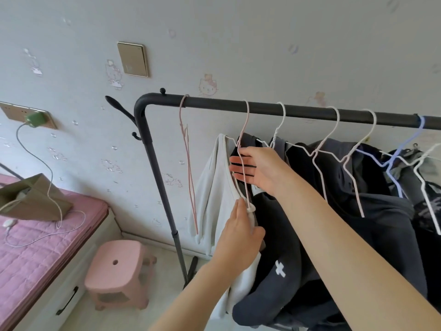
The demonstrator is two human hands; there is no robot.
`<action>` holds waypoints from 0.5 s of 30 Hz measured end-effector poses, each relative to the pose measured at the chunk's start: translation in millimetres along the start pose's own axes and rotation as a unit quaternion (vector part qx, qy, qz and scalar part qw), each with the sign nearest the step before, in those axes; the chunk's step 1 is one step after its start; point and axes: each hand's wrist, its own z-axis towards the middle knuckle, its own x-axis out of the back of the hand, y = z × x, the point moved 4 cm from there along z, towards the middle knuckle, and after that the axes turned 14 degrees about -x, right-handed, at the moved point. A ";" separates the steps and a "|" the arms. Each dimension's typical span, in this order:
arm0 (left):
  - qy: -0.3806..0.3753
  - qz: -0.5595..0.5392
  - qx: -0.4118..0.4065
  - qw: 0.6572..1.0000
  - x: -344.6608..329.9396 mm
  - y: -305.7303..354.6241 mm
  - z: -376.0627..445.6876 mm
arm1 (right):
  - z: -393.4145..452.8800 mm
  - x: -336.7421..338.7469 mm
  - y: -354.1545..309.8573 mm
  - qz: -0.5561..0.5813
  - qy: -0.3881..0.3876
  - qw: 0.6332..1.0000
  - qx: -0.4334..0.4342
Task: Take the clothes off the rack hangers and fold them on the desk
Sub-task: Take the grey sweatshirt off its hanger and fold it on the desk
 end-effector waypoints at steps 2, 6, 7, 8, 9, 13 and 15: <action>-0.002 0.002 0.008 1.000 5.1 -1.9 -1.0 | 0.5 -3.7 -4.5 0.003 0.003 1.000 -0.014; 0.000 -0.015 0.007 1.000 16.8 -1.0 -9.5 | -6.0 -12.7 -7.6 0.035 -0.005 0.998 -0.048; -0.002 -0.012 0.001 1.000 20.2 0.5 -11.2 | -8.6 -14.4 -9.5 0.043 -0.009 0.998 -0.048; -0.005 -0.004 -0.011 1.000 26.9 2.9 -13.9 | -13.5 -17.8 -12.9 0.049 -0.011 0.998 -0.043; -0.010 0.005 -0.023 1.000 31.4 5.7 -14.9 | -16.9 -19.1 -16.1 0.054 -0.016 0.998 -0.037; -0.020 0.002 -0.055 0.998 49.1 13.4 -28.0 | -41.4 -26.2 -27.1 0.054 -0.026 0.998 0.006; -0.020 -0.008 -0.071 0.997 51.2 13.9 -36.5 | -55.5 -27.8 -25.7 0.040 -0.011 0.999 0.027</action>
